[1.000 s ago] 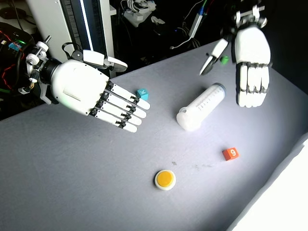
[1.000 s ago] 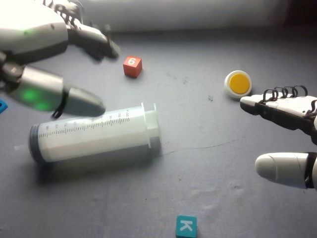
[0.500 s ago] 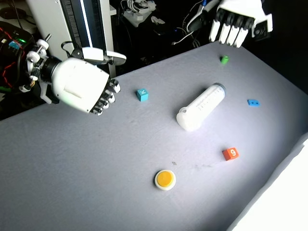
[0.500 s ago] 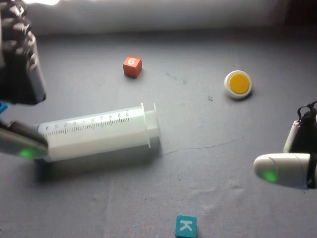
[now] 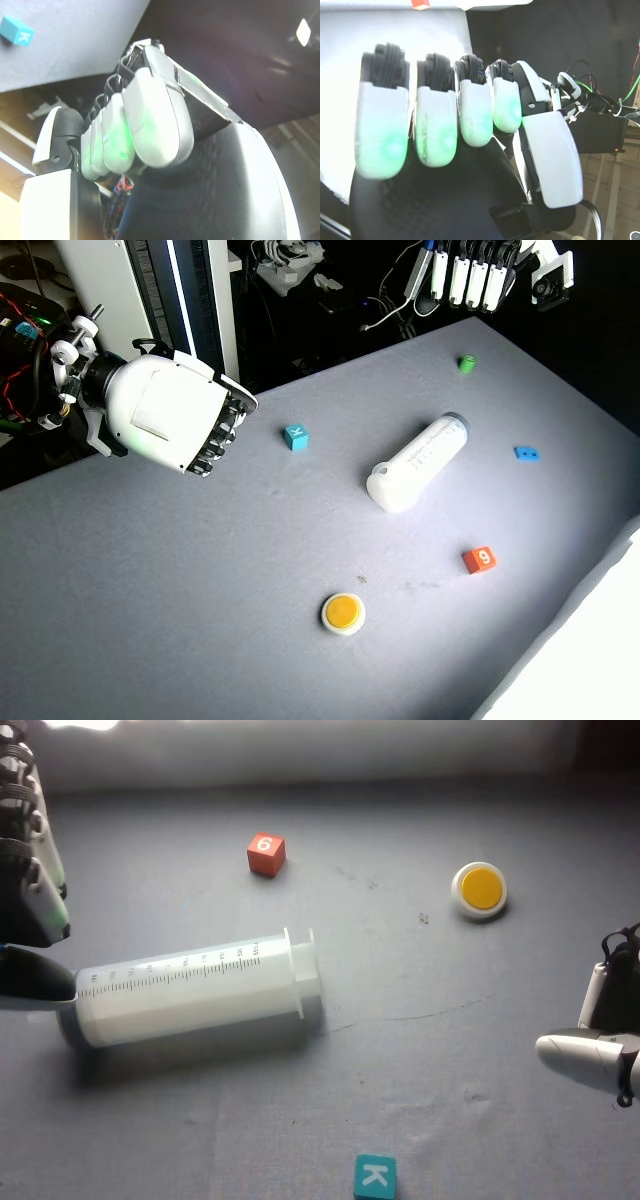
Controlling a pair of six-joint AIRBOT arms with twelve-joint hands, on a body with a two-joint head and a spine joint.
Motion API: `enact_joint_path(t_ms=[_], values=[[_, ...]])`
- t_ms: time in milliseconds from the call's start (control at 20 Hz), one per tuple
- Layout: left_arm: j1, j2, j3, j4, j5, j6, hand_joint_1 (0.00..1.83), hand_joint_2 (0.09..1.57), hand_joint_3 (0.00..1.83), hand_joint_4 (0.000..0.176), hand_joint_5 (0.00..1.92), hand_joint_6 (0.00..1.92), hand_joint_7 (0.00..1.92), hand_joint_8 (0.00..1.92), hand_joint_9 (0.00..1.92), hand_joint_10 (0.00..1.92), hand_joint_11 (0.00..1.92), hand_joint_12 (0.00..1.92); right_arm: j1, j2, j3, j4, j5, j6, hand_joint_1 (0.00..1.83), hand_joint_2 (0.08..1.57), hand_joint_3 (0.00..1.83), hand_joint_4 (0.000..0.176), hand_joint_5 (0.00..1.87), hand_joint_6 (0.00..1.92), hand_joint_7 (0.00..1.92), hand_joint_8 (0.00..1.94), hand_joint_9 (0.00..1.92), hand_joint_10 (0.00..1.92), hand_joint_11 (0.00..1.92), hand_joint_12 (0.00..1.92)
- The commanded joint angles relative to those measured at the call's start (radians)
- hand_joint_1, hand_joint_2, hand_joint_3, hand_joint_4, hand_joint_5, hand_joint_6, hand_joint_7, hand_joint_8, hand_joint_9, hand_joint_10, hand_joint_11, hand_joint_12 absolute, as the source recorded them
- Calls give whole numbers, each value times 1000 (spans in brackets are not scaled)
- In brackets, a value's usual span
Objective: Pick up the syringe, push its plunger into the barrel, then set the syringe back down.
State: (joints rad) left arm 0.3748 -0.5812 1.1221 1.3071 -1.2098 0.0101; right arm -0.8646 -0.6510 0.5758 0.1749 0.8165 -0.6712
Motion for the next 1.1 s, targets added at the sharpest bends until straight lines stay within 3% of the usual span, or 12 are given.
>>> enact_joint_path(t_ms=[0,100,150,200,250,350,500,550,700,850,1050], values=[[-15,0,1,-66,-71,-27,1271,1308,72,0,1684,1921,1706,1921,1759,1921,1771,1921,11,3,-3,-10,107,9,918,1474,34,170,1614,1921,1770,1941,1850,1921,1921,1921],[-9,0,3,-39,-100,-34,1274,1294,92,0,1666,1921,1697,1921,1752,1921,1771,1921,7,3,-5,-17,113,18,900,1480,36,175,1584,1921,1754,1941,1841,1921,1921,1921],[-5,1,3,-42,-111,-34,1288,1276,141,30,1669,1921,1701,1921,1759,1921,1780,1921,5,3,-6,-32,125,26,898,1488,38,176,1600,1921,1765,1941,1854,1921,1921,1921],[-5,1,-1,-44,-112,-9,1270,1196,283,25,1658,1921,1692,1921,1746,1921,1751,1921,3,3,-7,-54,135,44,963,1470,27,176,1615,1921,1774,1941,1864,1921,1921,1921],[-4,1,-4,-51,-110,11,1275,1127,430,49,1664,1921,1700,1921,1757,1921,1760,1921,4,3,-8,-65,135,65,996,1463,22,176,1625,1921,1789,1941,1872,1921,1921,1921],[-4,0,-13,-53,-110,28,1283,1084,545,54,1667,1921,1701,1921,1757,1921,1768,1921,5,0,-30,-57,102,206,979,1473,24,175,1622,1921,1779,1941,1860,1921,1921,1921],[-4,1,-21,-67,-113,37,1245,1073,577,47,1671,1921,1702,1921,1748,1921,1750,1921,9,2,-36,-58,103,108,975,1475,24,176,1614,1921,1774,1941,1855,1921,1921,1921],[-4,1,-23,-67,-112,41,1260,1053,636,18,1694,1921,1717,1921,1771,1921,1779,1921,11,2,-36,-58,104,95,1012,1453,11,176,1582,1921,1749,1941,1836,1921,1921,1921],[-7,1,-25,-68,-111,52,1235,1053,653,19,1661,1921,1687,1921,1734,1921,1744,1921,11,2,-35,-58,108,39,988,1467,16,175,1616,1921,1761,1941,1840,1921,1921,1921],[-10,0,-24,-64,-106,58,1284,1041,653,33,1682,1921,1720,1921,1774,1921,1774,1921,12,3,-35,-58,110,27,996,1453,6,176,1603,1921,1750,1941,1833,1921,1921,1921],[-13,1,-24,-68,-112,62,1242,1055,638,23,1660,1921,1682,1921,1729,1921,1722,1921,13,3,-35,-26,122,27,962,1456,8,176,1605,1921,1743,1941,1825,1921,1921,1921]])
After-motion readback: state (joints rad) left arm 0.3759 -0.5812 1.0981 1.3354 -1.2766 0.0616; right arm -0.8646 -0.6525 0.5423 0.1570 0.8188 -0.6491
